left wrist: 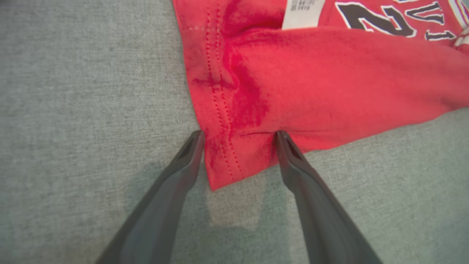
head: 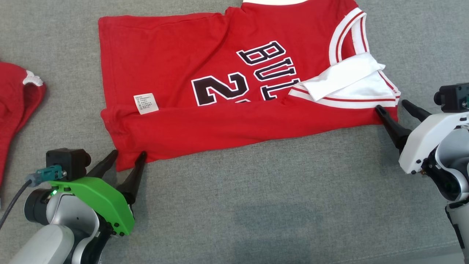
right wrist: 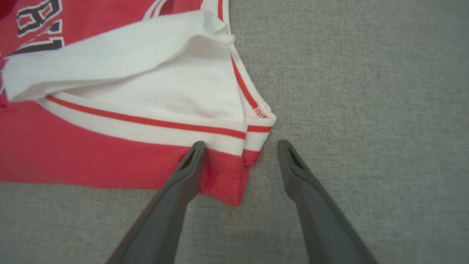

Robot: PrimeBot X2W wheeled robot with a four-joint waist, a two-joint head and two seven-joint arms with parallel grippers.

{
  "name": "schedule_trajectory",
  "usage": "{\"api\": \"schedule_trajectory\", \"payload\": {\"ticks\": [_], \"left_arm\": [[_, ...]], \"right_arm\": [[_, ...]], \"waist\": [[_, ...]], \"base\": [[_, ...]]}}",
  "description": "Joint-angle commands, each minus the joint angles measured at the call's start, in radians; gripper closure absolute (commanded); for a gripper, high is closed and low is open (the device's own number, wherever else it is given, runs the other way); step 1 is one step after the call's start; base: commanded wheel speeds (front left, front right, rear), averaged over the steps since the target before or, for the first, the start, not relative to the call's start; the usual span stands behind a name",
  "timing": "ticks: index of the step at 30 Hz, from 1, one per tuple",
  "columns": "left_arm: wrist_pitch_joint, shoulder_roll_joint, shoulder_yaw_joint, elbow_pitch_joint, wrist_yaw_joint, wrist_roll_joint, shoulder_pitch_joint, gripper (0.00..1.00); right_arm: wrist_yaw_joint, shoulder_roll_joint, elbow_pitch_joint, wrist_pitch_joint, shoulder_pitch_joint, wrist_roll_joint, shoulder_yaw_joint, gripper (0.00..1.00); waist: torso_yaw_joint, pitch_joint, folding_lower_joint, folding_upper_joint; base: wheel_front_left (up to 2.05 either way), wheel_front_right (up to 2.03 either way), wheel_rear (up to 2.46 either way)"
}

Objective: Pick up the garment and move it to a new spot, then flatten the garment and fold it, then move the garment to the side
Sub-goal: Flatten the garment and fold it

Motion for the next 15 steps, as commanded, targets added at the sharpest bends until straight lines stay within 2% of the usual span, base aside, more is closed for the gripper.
{"api": "schedule_trajectory", "payload": {"ticks": [1,5,6,7,8,9,11,15], "left_arm": [[0.014,-0.006,-0.01,0.027,-0.003,0.003,-0.005,0.0],[0.03,-0.021,-0.034,0.089,-0.031,-0.008,-0.025,0.0],[0.033,-0.028,-0.039,0.098,-0.041,-0.013,-0.031,0.24],[0.038,-0.037,-0.047,0.105,-0.057,-0.022,-0.036,0.76],[0.046,-0.045,-0.055,0.112,-0.076,-0.035,-0.038,1.0],[0.059,-0.048,-0.07,0.117,-0.097,-0.04,-0.041,1.0],[0.057,-0.054,-0.072,0.124,-0.115,-0.047,-0.042,1.0],[0.039,-0.012,-0.047,0.086,-0.13,-0.061,-0.014,1.0]], "right_arm": [[0.0,0.005,0.015,-0.005,-0.018,-0.006,-0.002,0.0],[0.0,0.028,0.085,0.013,-0.046,0.01,0.008,0.0],[0.0,0.032,0.093,0.017,-0.048,0.017,0.012,0.0],[0.0,0.035,0.1,0.021,-0.049,0.028,0.017,0.27],[0.0,0.038,0.104,0.023,-0.052,0.041,0.022,0.99],[0.0,0.04,0.106,0.027,-0.052,0.059,0.029,1.0],[0.0,0.027,0.102,0.034,-0.048,0.093,0.036,1.0],[-0.001,-0.013,0.062,0.05,-0.023,0.163,0.015,1.0]], "waist": [[0.009,0.009,0.0,0.0],[0.02,0.011,0.0,0.0],[0.021,0.01,0.0,0.0],[0.023,0.009,0.0,0.0],[0.024,0.007,0.0,0.0],[0.025,0.005,0.0,0.0],[0.025,-0.004,0.0,0.0],[0.023,-0.036,0.0,0.0]], "base": [[0.0,0.0,0.0],[0.0,0.0,0.0],[0.0,0.0,0.0],[0.0,0.0,0.0],[0.0,0.0,0.0],[0.0,0.0,0.0],[0.0,0.0,0.0],[0.0,0.0,0.0]]}}
